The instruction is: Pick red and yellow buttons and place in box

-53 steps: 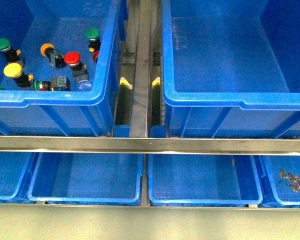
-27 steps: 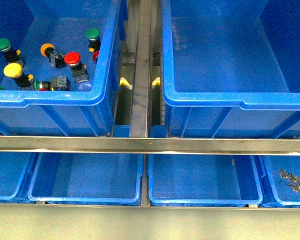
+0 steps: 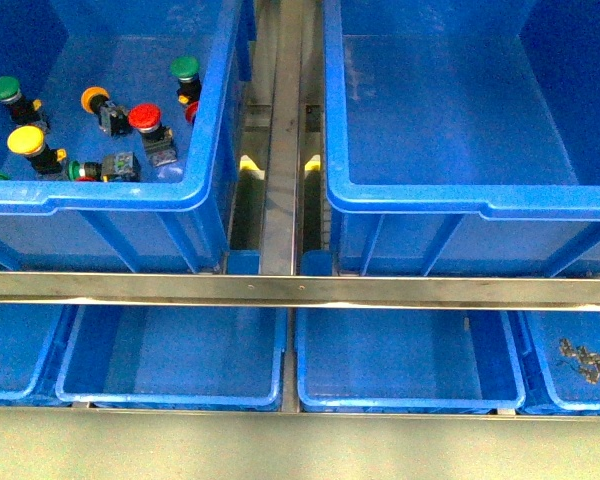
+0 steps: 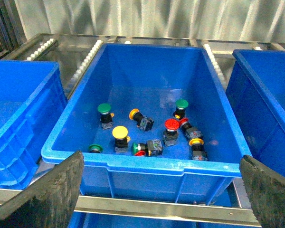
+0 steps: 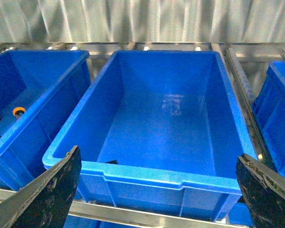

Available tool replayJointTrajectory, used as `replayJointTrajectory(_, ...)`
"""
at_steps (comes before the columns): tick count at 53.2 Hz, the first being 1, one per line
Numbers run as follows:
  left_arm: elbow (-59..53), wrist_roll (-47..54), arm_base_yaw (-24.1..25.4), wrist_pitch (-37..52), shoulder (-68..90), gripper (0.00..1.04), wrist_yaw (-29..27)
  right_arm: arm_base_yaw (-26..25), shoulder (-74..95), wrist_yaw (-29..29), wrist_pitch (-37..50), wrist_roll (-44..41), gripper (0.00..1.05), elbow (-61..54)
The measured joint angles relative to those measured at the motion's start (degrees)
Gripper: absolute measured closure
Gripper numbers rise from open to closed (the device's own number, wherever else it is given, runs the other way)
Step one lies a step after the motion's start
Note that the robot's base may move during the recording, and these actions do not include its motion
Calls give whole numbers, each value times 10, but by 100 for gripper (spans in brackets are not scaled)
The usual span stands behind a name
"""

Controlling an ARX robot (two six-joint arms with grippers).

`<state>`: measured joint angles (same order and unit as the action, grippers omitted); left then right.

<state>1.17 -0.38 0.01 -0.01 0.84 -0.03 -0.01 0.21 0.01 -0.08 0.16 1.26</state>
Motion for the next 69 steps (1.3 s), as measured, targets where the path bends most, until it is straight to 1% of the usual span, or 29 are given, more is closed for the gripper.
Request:
replayJointTrajectory(29,0,0,0,0,0,8,0,0,0,0,0,0,7,0)
replayJointTrajectory(30,4,-8,-1,-14,10,8,-9,0,0,0,0,0,7,0)
replayJointTrajectory(31,16,-29,1,-47,21,8,-21,0,0,0,0,0,7,0)
replayJointTrajectory(32,24,-34,2,-68,30,8,-25,0,0,0,0,0,7,0)
replayJointTrajectory(34,56,-78,21,-131,85,8,-23,0,0,2,0,0,7,0)
replayJointTrajectory(35,78,-95,46,-154,132,8,-11,0,0,1,0,0,7,0)
replayJointTrajectory(36,89,-105,63,-154,162,8,2,0,0,0,0,0,7,0)
replayJointTrajectory(38,120,-113,116,-126,241,8,43,0,0,0,0,0,7,0)
replayJointTrajectory(40,146,-107,154,-91,296,8,77,0,0,0,0,0,7,0)
replayJointTrajectory(41,156,-101,168,-77,317,8,93,0,0,0,0,0,7,0)
replayJointTrajectory(42,172,-86,186,-58,346,8,122,0,0,0,0,0,7,0)
replayJointTrajectory(43,183,-79,197,-47,367,8,134,0,0,0,0,0,7,0)
replayJointTrajectory(46,218,-42,216,-24,429,8,179,0,0,0,0,0,7,0)
replayJointTrajectory(53,290,77,222,20,576,8,235,0,0,0,0,0,7,0)
replayJointTrajectory(62,375,196,200,91,780,8,225,0,0,0,0,0,7,0)
replayJointTrajectory(69,464,215,165,68,905,8,237,0,0,0,0,0,7,0)
